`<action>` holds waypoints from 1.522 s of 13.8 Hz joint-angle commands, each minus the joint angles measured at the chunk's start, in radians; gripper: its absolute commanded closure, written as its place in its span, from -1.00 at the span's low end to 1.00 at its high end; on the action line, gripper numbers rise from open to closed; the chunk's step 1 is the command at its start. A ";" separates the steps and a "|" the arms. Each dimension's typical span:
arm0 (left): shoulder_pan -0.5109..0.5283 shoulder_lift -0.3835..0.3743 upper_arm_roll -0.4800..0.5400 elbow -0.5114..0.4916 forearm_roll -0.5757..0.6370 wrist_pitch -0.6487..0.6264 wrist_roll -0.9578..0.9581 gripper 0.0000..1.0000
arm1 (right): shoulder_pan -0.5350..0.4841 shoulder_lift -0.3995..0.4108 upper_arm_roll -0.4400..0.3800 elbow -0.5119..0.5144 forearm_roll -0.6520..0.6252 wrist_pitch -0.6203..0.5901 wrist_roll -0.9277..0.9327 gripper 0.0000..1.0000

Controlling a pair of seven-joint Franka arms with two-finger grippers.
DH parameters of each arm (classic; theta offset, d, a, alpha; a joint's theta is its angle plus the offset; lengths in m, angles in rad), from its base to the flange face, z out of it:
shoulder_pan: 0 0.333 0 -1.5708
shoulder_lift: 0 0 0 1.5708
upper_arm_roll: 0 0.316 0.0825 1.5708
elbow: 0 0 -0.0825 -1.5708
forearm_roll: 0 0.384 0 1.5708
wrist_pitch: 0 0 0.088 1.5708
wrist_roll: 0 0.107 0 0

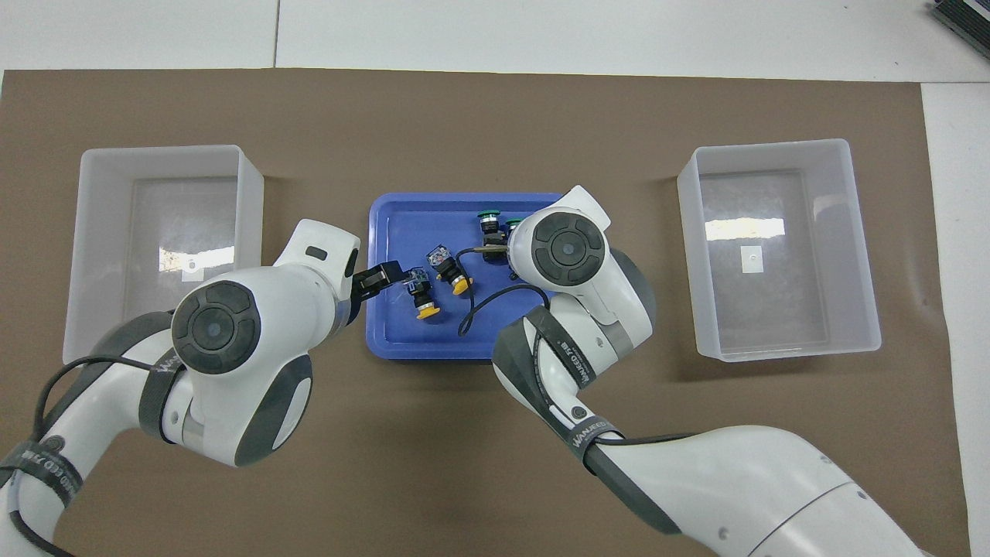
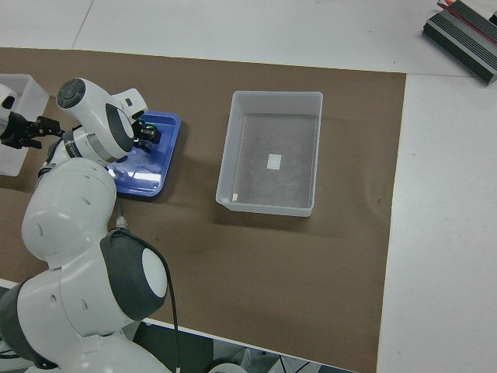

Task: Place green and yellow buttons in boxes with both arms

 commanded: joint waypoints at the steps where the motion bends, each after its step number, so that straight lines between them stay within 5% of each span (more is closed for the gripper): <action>1: -0.037 0.012 0.012 -0.042 -0.011 0.076 -0.052 -0.76 | 0.002 0.006 0.000 -0.006 -0.024 0.017 0.031 -0.27; 8: -0.097 0.144 0.013 -0.047 -0.011 0.243 -0.138 -0.60 | 0.002 0.006 0.000 -0.032 -0.025 0.024 0.033 0.01; 10: -0.097 0.161 0.013 -0.045 -0.011 0.289 -0.139 -0.52 | 0.002 0.004 0.000 -0.033 -0.025 0.023 0.033 0.35; 12: -0.097 0.192 0.013 -0.039 -0.011 0.327 -0.139 -0.48 | 0.018 0.000 -0.001 -0.033 -0.027 0.020 0.092 1.00; 16: -0.106 0.244 0.015 -0.034 -0.011 0.396 -0.151 -0.34 | -0.021 -0.078 -0.001 -0.036 -0.028 -0.025 0.123 1.00; 21: -0.111 0.244 0.016 -0.015 -0.011 0.372 -0.148 0.75 | -0.144 -0.218 0.000 -0.049 -0.027 -0.212 0.102 1.00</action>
